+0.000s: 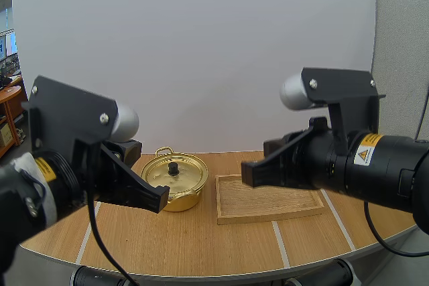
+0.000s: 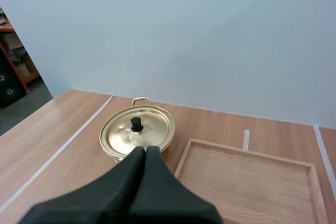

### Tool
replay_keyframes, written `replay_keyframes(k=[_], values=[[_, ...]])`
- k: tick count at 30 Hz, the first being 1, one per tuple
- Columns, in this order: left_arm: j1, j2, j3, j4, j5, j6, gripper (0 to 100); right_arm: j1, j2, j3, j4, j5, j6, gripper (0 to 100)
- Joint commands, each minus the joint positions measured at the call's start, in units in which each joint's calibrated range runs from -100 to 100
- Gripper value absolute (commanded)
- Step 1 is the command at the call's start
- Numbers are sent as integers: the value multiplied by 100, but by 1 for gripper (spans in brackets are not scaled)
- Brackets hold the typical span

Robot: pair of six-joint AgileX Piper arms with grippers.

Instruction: Open the pot, put the grape inside, and close it

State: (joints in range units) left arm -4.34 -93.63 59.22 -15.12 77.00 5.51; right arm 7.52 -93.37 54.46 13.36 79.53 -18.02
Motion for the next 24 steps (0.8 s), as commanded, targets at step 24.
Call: replay_keyframes(k=[24], values=[[245, -610, 798, 232, -2678, -170, 0, -425, -427, 1608, -265, -3049, -286, 0]])
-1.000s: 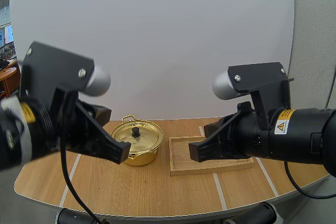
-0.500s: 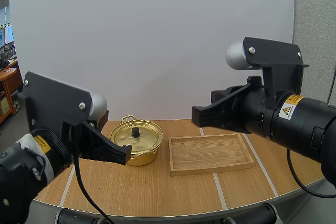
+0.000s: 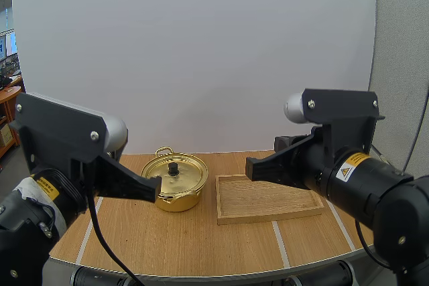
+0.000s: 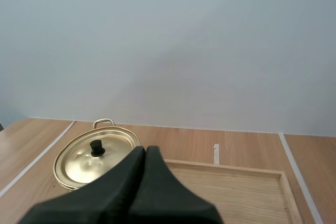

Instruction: Open the pot, put the grape inside, and close it

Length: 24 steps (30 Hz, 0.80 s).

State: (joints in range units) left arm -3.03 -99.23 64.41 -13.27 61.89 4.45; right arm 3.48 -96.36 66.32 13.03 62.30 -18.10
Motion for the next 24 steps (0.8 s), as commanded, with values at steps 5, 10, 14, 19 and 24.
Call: replay_keyframes(k=[5, 10, 14, 19, 24], values=[[195, -77, 850, 47, -1505, -191, 0, -58, -127, 701, -376, -1869, -319, 0], [195, -77, 1504, 57, -2644, -191, 0, -127, -364, 1215, -390, -2469, -319, 0], [195, -77, 1826, 303, -3228, -170, 0, -133, -364, 1587, -390, -2966, -319, 0], [195, -77, 2140, 318, -3488, -170, 0, -133, -364, 1819, -390, -3093, -319, 0], [195, -77, 2702, 290, -3838, -170, 0, -133, -364, 2216, -369, -3371, -319, 0]])
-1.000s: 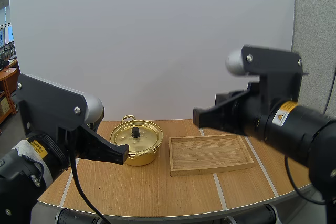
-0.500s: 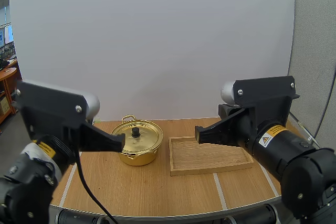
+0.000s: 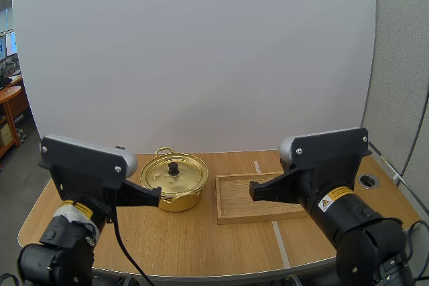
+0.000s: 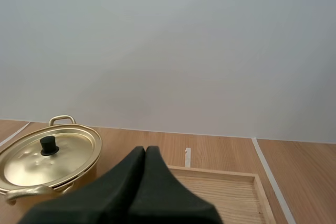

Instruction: Open the pot, put the grape inside, and close it

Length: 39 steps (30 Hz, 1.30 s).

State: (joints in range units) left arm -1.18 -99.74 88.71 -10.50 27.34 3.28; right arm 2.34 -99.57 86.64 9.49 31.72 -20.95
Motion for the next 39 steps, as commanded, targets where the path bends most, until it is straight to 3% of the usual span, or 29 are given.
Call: replay_keyframes(k=[1, 9, 21, 39], values=[[10, -26, 385, -1, -552, -65, 0, -19, -43, 320, -16, -502, -34, 0], [10, -26, 1129, -14, -1592, -499, 0, -19, -43, 1144, -16, -822, -34, 0], [10, -26, 1129, -1, 108, -837, 0, -94, -43, 1336, 11, -403, -34, 0], [91, -26, 1129, -12, 437, -1089, 0, -222, -43, 1336, 132, 70, -34, 0]])
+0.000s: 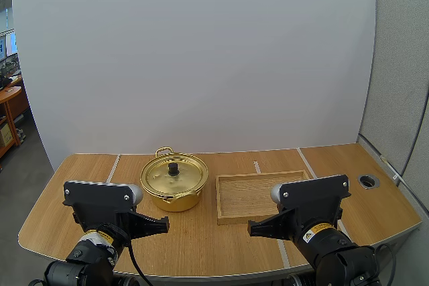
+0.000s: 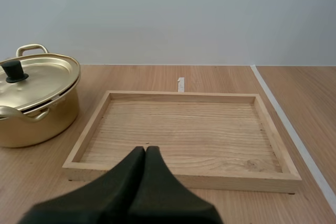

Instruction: Open the pot, put the grape inside, and close it

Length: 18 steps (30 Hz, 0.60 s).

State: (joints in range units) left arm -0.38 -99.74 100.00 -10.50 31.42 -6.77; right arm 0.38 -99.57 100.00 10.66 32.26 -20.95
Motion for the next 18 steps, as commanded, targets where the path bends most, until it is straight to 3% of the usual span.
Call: replay_keyframes(k=[1, 18], values=[[11, -26, 0, -12, 29, -84, 0, -26, -43, 0, 16, 16, -34, 0], [11, -26, 0, -12, 29, -84, 0, -22, -43, 0, 16, -45, -34, 0]])
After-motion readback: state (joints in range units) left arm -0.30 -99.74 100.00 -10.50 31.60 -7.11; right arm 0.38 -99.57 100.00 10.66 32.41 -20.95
